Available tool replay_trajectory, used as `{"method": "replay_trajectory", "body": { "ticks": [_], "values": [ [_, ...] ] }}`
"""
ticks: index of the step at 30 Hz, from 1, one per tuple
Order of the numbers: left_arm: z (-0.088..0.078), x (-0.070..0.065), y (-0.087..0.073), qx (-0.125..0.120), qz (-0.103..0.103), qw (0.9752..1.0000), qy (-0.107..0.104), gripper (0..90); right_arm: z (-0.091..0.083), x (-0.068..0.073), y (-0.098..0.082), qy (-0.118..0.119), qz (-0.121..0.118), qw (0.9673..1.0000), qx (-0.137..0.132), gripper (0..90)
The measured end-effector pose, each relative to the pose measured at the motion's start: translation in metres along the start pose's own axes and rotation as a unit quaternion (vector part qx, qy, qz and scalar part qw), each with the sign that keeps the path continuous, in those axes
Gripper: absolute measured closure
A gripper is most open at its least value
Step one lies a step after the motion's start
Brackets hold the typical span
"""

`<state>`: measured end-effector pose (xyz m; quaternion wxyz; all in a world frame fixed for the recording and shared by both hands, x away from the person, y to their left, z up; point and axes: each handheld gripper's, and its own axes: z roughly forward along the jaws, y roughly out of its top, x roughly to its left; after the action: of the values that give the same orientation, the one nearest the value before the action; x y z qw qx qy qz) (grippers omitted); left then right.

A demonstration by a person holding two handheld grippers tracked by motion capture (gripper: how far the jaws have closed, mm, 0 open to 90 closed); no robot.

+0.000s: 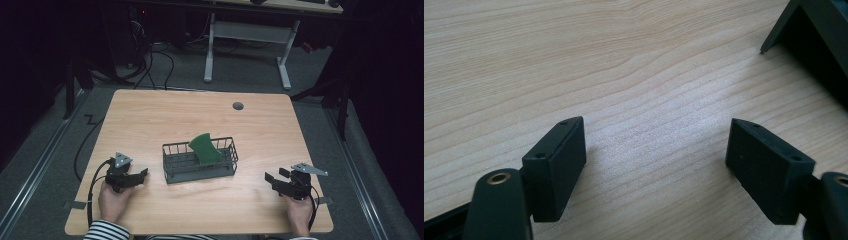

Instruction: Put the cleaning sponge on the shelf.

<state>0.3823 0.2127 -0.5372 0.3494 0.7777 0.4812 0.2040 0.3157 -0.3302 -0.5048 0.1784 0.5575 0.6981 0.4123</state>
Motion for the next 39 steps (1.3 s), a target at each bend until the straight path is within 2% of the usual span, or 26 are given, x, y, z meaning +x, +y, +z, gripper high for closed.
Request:
{"method": "replay_trajectory", "body": {
  "ticks": [12,21,23,25,28,39],
  "values": [
    [0.0,0.0,0.0,0.0,0.0,1.0,0.0,24.7,0.017,0.004,-0.012,-0.031,-0.022,0.9992,0.014,29.2],
    [0.0,0.0,0.0,0.0,0.0,1.0,0.0,24.7,0.023,0.009,-0.016,-0.05,-0.041,0.9976,0.025,29.2],
    [0.0,0.0,0.0,0.0,0.0,1.0,0.0,24.7,0.024,0.01,-0.016,-0.055,-0.047,0.9969,0.032,29.0],
    [0.0,0.0,0.0,0.0,0.0,1.0,0.001,24.7,0.027,0.012,-0.016,-0.064,-0.061,0.995,0.047,27.9],
    [0.0,0.0,0.0,0.0,0.0,1.0,0.001,24.6,0.03,0.018,-0.016,-0.08,-0.082,0.9918,0.055,26.0],
    [0.0,-0.001,0.0,0.001,0.0,1.0,0.001,24.4,0.03,0.019,-0.016,-0.079,-0.084,0.9918,0.055,25.7]
  ]
}}
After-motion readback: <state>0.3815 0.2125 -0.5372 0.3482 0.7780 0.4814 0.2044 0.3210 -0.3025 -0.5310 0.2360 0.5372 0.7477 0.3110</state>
